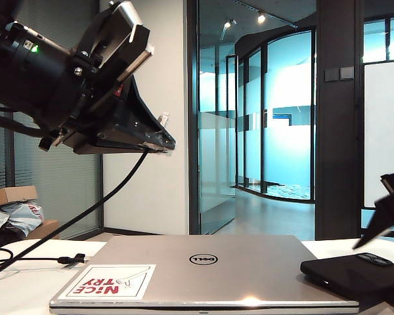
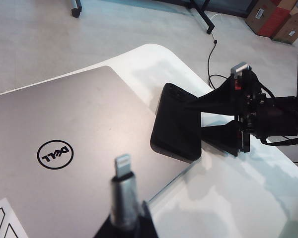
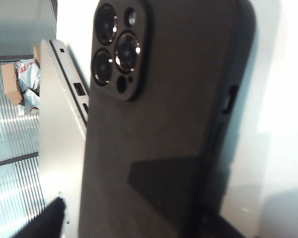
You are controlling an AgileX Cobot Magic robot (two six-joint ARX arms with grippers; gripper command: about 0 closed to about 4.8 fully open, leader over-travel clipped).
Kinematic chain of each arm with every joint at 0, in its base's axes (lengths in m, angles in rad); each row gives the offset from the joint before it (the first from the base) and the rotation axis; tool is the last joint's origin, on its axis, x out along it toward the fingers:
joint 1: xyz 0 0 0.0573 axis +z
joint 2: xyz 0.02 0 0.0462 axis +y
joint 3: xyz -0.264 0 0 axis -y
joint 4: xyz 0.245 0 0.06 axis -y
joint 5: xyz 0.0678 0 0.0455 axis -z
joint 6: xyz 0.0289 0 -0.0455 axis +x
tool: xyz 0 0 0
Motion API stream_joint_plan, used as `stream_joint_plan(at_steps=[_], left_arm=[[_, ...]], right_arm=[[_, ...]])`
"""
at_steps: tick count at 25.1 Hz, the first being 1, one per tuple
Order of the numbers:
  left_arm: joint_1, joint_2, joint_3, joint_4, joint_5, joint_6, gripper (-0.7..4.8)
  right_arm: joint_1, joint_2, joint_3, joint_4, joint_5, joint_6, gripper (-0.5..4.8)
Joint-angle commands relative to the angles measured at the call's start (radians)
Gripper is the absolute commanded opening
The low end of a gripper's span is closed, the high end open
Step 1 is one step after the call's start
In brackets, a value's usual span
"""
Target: Pick up the charging cable and the phone, plug the charging cable into the charging port on the phone, and finally place them back on the table.
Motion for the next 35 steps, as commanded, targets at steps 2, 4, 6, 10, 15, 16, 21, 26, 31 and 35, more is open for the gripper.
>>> stream_joint_plan(at_steps=[2,4,6,10,15,16,21,26,31,35], left_arm=[[0.0,-0.003,0.003,0.013,0.002,0.002,-0.06],[0.0,-0.003,0.003,0.012,0.002,0.001,-0.06],[0.0,-0.003,0.003,0.012,0.002,0.001,-0.06],[0.0,-0.003,0.003,0.011,0.002,0.001,-0.06],[0.0,-0.003,0.003,0.011,0.002,0.001,-0.06],[0.0,-0.003,0.003,0.01,0.002,0.001,-0.06],[0.0,-0.003,0.003,-0.01,0.002,0.001,-0.06],[0.0,-0.003,0.003,-0.01,0.002,0.001,-0.06],[0.0,-0.003,0.003,-0.01,0.002,0.001,-0.06],[0.0,-0.003,0.003,-0.01,0.002,0.001,-0.06]], right_arm=[[0.001,0.009,-0.002,-0.064,0.028,-0.002,0.47],[0.001,0.009,-0.002,-0.065,0.049,-0.002,-0.06],[0.001,0.009,-0.002,-0.059,0.063,-0.002,-0.05],[0.001,-0.018,-0.003,-0.039,0.062,-0.043,-0.06],[0.002,-0.225,-0.005,-0.267,0.109,-0.15,-0.06],[0.002,-0.315,-0.003,-0.373,0.127,-0.198,-0.06],[0.003,-0.61,0.073,-0.891,0.163,-0.454,-0.06],[0.019,-0.736,0.242,-1.35,0.221,-0.699,-0.05],[0.067,-0.729,0.342,-1.497,0.28,-0.825,-0.05],[0.111,-0.719,0.368,-1.54,0.308,-0.875,-0.05]])
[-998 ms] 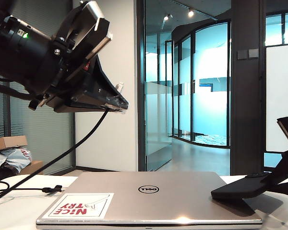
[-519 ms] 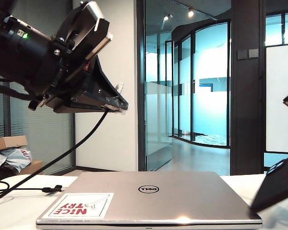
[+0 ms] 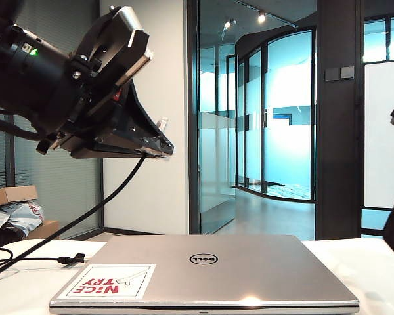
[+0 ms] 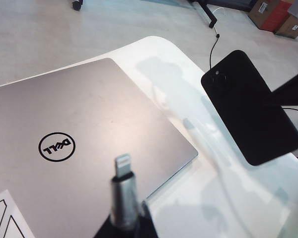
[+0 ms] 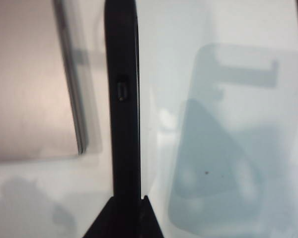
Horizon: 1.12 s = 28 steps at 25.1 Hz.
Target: Pick up the charging cable and the phone, plug the charging cable into the charging port on the phone, and finally place them back on the table.
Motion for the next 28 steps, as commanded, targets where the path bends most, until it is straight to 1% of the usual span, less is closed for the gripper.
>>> stream_joint_plan(at_steps=[1,6,13,15,16,17,18,28], left_arm=[[0.0,-0.003,0.003,0.013,0.002,0.001,-0.06],[0.0,-0.003,0.003,0.013,0.002,0.001,-0.06],[0.0,-0.003,0.003,0.013,0.002,0.001,-0.06],[0.0,-0.003,0.003,0.013,0.002,0.001,-0.06],[0.0,-0.003,0.003,0.013,0.002,0.002,-0.06],[0.0,-0.003,0.003,0.013,0.002,0.002,-0.06],[0.0,-0.003,0.003,0.013,0.002,0.002,-0.06],[0.0,-0.003,0.002,0.012,0.002,0.001,-0.06]], right_arm=[[0.04,0.01,0.018,-0.039,0.038,-0.045,-0.05],[0.095,0.075,0.018,-0.086,0.103,-0.065,-0.05],[0.101,0.188,0.018,-0.097,0.09,-0.065,-0.02],[0.101,0.208,0.018,-0.097,0.071,-0.065,0.22],[0.101,0.22,0.018,-0.094,0.05,-0.065,0.55],[0.101,0.223,0.018,-0.094,0.041,-0.065,0.72],[0.101,0.229,0.018,-0.091,0.035,-0.065,0.78],[0.1,0.293,0.018,-0.042,0.039,-0.065,0.77]])
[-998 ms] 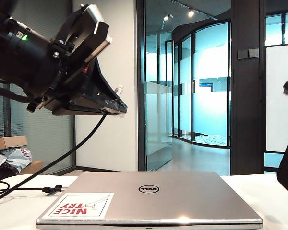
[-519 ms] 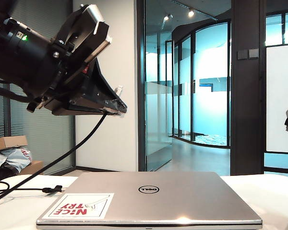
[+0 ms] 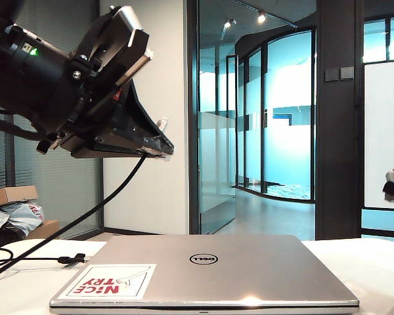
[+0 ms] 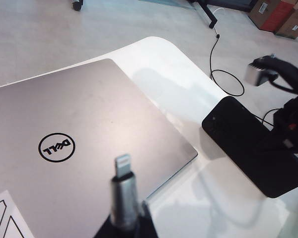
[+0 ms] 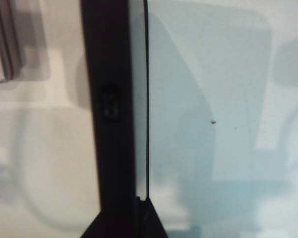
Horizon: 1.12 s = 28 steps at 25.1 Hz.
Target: Pick up the charging cable and the phone, plug the charging cable into the charging port on the phone, and finally place them back on the table.
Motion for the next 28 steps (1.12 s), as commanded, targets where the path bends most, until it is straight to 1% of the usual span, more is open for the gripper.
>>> stream_joint_plan(at_steps=[1,3,4,5,6,11,14,16,19,23,26,28], left_arm=[[0.0,-0.003,0.002,0.012,0.002,0.001,-0.06],[0.0,-0.003,0.002,0.011,0.002,0.001,-0.06],[0.0,-0.003,0.002,0.006,0.002,0.0,-0.06],[0.0,-0.003,0.002,-0.009,0.002,0.0,-0.06],[-0.002,-0.003,0.002,-0.022,0.002,0.0,-0.06],[-0.037,-0.003,0.001,-0.093,0.003,0.0,-0.06],[-0.101,0.003,0.0,-0.117,0.003,-0.003,-0.06],[-0.137,0.005,0.0,-0.117,0.003,-0.037,-0.06],[-0.164,0.005,0.0,-0.122,0.003,-0.107,-0.06],[-0.168,0.005,-0.005,-0.126,0.003,-0.166,-0.06],[-0.168,0.005,-0.01,-0.127,0.003,-0.184,-0.06],[-0.168,0.006,-0.011,-0.127,0.004,-0.2,-0.06]], right_arm=[[0.001,0.04,0.002,0.028,-0.001,-0.002,0.77],[0.001,0.066,0.002,0.035,-0.001,-0.002,0.76],[0.001,0.087,0.003,0.042,-0.001,-0.002,0.56],[0.001,0.087,0.005,0.041,-0.002,0.003,0.03],[0.001,0.084,0.012,0.034,-0.01,0.013,-0.08],[0.001,0.075,0.088,-0.043,-0.089,0.024,-0.08],[0.001,0.054,0.155,-0.037,-0.197,0.024,-0.08],[0.0,0.049,0.183,0.025,-0.327,0.038,-0.08],[0.0,0.05,0.183,0.131,-0.459,0.123,-0.07],[0.0,0.05,0.182,0.283,-0.56,0.193,-0.06],[0.0,0.05,0.172,0.408,-0.626,0.255,-0.06],[0.0,0.05,0.155,0.508,-0.678,0.318,-0.06]])
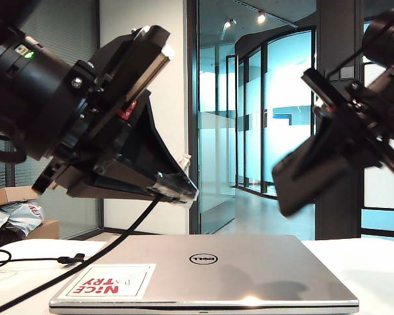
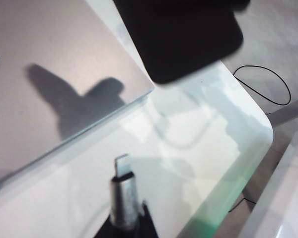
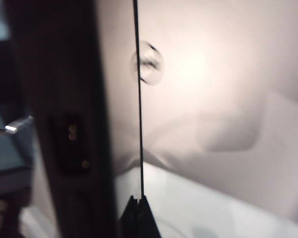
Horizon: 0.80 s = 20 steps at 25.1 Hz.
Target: Pick up the charging cable and the phone, plug the charging cable into the charging port on the phone, and finally place them back on the table.
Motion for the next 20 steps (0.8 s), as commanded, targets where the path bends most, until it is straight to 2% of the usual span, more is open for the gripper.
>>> stream_joint_plan(at_steps=[1,5,12,16,20], left_arm=[[-0.002,-0.001,0.0,0.009,0.003,-0.037,-0.06],[-0.002,-0.001,0.0,0.011,0.003,-0.061,-0.06],[-0.003,0.045,0.0,0.026,0.003,-0.154,-0.06],[-0.009,0.083,0.0,0.122,0.003,-0.193,-0.06],[-0.014,0.09,0.0,0.17,0.003,-0.195,-0.06]], right_arm=[[0.002,-0.008,-0.025,0.203,-0.111,0.119,-0.06],[0.002,0.0,-0.099,0.469,-0.203,0.314,-0.05],[0.029,0.045,-0.154,0.753,-0.243,0.508,-0.05],[0.084,0.074,-0.155,0.826,-0.24,0.529,-0.05],[0.125,0.102,-0.155,0.877,-0.245,0.544,-0.05]])
